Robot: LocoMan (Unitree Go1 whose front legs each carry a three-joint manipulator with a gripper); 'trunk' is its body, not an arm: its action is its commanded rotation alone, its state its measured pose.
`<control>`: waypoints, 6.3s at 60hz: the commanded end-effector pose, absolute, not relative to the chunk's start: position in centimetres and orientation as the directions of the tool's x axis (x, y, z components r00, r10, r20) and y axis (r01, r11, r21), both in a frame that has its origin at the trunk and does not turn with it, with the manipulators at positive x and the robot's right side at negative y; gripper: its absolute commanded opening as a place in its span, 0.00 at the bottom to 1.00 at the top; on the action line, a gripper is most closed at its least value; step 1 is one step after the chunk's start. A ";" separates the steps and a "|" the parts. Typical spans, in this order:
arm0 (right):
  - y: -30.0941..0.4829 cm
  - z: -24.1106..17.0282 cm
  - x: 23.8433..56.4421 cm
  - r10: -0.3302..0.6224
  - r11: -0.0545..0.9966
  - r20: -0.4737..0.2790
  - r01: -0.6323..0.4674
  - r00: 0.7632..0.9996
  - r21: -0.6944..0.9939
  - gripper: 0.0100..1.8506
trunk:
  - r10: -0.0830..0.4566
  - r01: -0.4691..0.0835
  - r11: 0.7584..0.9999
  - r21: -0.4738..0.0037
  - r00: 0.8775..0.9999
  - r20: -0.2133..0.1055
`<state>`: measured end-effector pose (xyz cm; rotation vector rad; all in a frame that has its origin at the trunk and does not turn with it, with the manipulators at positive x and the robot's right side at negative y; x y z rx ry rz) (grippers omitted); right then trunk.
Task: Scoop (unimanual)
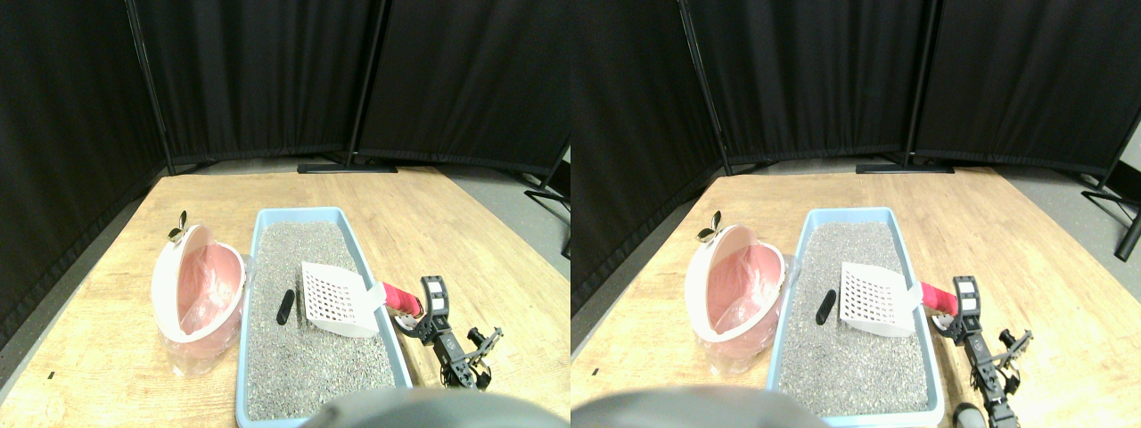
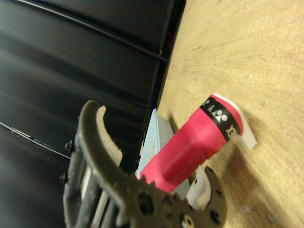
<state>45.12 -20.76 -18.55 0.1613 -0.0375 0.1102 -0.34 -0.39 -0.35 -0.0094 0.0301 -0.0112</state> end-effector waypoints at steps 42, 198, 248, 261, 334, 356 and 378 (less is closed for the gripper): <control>-21.1 -19.6 48.8 0.079 0.977 -0.073 -0.062 0.994 0.205 0.50 | 0.023 -0.024 0.999 -0.028 0.998 -0.060; -17.3 -9.5 52.9 0.290 0.899 0.040 -0.258 0.956 -0.354 0.02 | 0.190 -0.203 0.971 -0.129 0.976 -0.106; -14.4 -8.6 55.2 0.381 0.719 -0.015 -0.306 0.924 -0.624 0.05 | 0.220 -0.237 0.960 -0.150 0.968 -0.123; -13.6 -8.9 54.9 0.426 0.682 -0.051 -0.358 0.903 -0.638 0.02 | 0.214 -0.232 0.961 -0.148 0.969 -0.125; -6.6 -16.5 50.0 0.601 0.719 -0.175 -0.623 0.780 -0.309 0.03 | 0.210 -0.234 0.958 -0.164 0.966 -0.152; -10.4 -14.8 52.1 0.462 0.887 -0.109 -0.458 0.880 0.060 0.02 | 0.197 -0.220 0.962 -0.161 0.969 -0.149; -13.9 -14.2 52.6 0.350 0.906 -0.006 -0.337 0.937 0.257 0.02 | 0.177 -0.197 0.969 -0.149 0.974 -0.139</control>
